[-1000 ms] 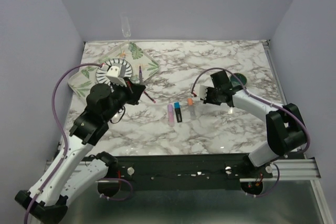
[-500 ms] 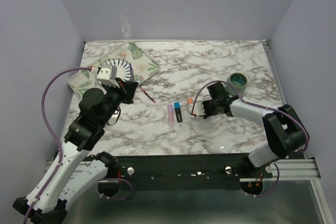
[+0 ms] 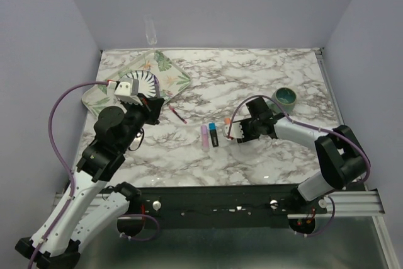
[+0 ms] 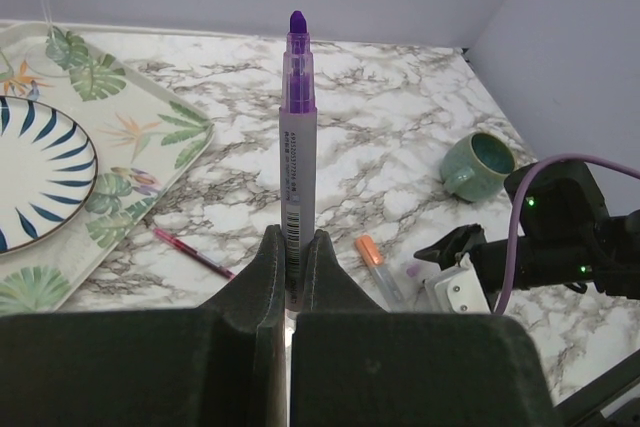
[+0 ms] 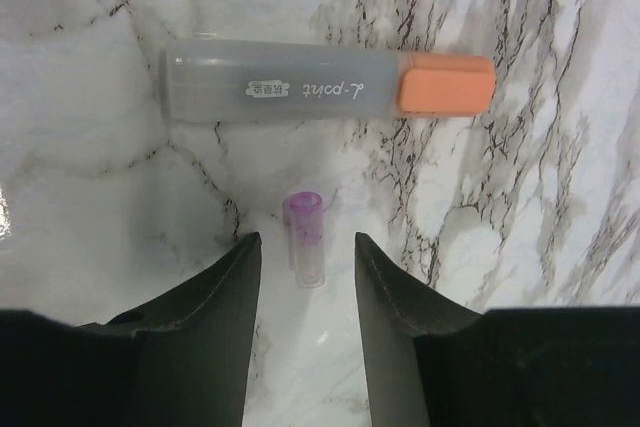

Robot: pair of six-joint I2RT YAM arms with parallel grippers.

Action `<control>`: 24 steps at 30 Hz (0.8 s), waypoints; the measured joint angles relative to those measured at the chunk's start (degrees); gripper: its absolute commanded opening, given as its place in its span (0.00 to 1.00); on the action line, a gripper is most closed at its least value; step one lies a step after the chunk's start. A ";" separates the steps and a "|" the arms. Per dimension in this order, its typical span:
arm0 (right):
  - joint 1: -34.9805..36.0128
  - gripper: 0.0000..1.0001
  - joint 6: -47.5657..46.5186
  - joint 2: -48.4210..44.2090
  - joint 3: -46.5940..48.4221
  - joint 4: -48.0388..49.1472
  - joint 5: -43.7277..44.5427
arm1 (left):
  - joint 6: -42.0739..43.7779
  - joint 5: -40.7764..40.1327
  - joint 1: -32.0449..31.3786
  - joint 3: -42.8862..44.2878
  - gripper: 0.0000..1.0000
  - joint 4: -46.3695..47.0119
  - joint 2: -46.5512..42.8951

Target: Insert the pens into the pen caps

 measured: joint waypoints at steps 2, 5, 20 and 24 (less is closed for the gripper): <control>0.00 0.50 0.17 0.11 0.72 -1.14 -0.28 | 0.02 -0.15 0.00 0.00 0.00 0.00 -0.04; 0.00 0.50 0.42 0.20 1.14 -1.86 -0.57 | 0.02 -0.42 0.00 0.00 0.00 -0.02 -0.07; 0.00 0.40 38.14 -13.42 14.40 -1.53 -5.16 | 0.02 -1.05 0.00 0.00 0.00 -0.13 -0.07; 0.00 0.39 67.17 -12.50 20.57 -0.79 -2.29 | 0.00 -1.14 0.00 0.00 0.00 -0.13 -0.04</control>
